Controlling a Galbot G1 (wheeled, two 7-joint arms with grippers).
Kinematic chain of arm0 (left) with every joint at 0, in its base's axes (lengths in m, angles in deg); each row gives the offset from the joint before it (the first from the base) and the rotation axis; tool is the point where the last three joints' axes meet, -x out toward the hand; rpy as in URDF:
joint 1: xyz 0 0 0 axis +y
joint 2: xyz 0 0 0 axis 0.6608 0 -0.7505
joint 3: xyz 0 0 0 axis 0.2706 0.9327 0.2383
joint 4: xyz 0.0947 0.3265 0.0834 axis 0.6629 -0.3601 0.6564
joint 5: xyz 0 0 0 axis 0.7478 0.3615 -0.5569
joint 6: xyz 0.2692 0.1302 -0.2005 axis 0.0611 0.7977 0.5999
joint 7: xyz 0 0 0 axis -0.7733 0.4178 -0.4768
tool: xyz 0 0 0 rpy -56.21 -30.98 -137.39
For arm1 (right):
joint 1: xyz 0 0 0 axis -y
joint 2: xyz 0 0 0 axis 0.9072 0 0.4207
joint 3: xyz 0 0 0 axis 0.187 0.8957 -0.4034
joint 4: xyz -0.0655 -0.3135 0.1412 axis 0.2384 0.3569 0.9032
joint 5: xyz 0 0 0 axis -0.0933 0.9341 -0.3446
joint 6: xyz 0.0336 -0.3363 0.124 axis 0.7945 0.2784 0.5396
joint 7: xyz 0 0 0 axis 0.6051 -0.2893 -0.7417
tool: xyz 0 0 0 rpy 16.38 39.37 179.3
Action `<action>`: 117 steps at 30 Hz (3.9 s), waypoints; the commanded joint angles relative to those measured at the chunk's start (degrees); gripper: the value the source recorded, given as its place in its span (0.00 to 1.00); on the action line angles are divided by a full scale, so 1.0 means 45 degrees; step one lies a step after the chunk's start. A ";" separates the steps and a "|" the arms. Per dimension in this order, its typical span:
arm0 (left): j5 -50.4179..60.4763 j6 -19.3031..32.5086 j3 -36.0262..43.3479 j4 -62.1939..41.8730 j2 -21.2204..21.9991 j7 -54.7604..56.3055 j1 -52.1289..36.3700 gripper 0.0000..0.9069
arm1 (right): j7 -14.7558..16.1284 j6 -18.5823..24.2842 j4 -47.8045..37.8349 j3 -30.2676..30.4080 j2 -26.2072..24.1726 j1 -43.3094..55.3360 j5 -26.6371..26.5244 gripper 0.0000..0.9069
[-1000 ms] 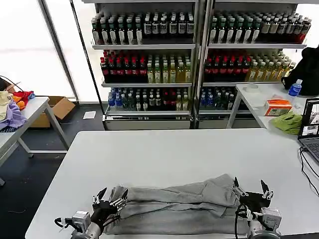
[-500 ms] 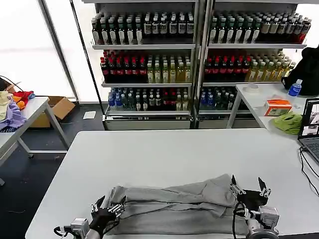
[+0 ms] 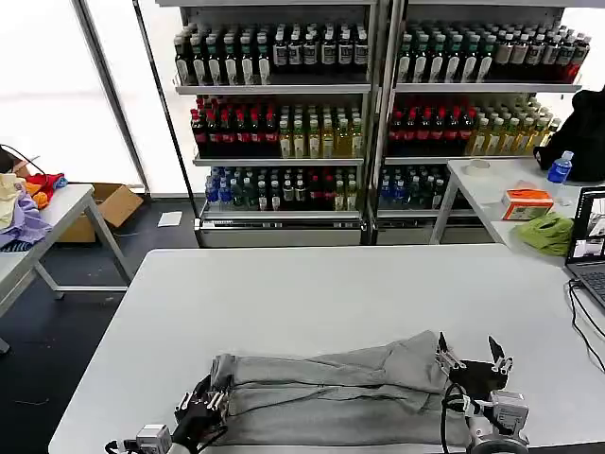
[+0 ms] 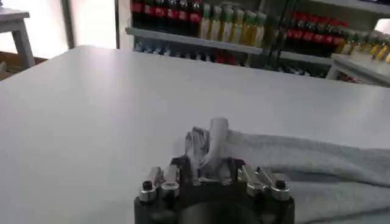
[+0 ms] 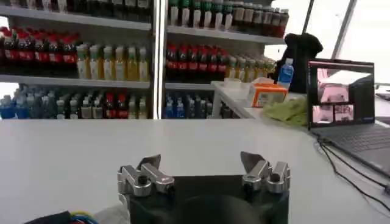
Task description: Fold and organize the clothes.
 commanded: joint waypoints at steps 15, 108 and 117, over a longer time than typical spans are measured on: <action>0.0841 0.1420 -0.0289 -0.0722 -0.0019 -0.0872 -0.0012 0.00 | 0.0067 0.0014 -0.0318 0.0009 -0.0051 0.0182 -0.0012 1.00; -0.0489 0.0276 0.4013 -0.1632 -0.1436 -0.0364 -0.3970 1.00 | -0.0038 0.0277 -0.0613 0.0015 0.0756 -0.0328 0.0706 1.00; -0.6816 0.0190 0.3097 0.1153 -0.1753 -0.0684 -0.3692 1.00 | -0.0067 0.0281 -0.0819 0.0118 0.0807 -0.0073 0.0699 1.00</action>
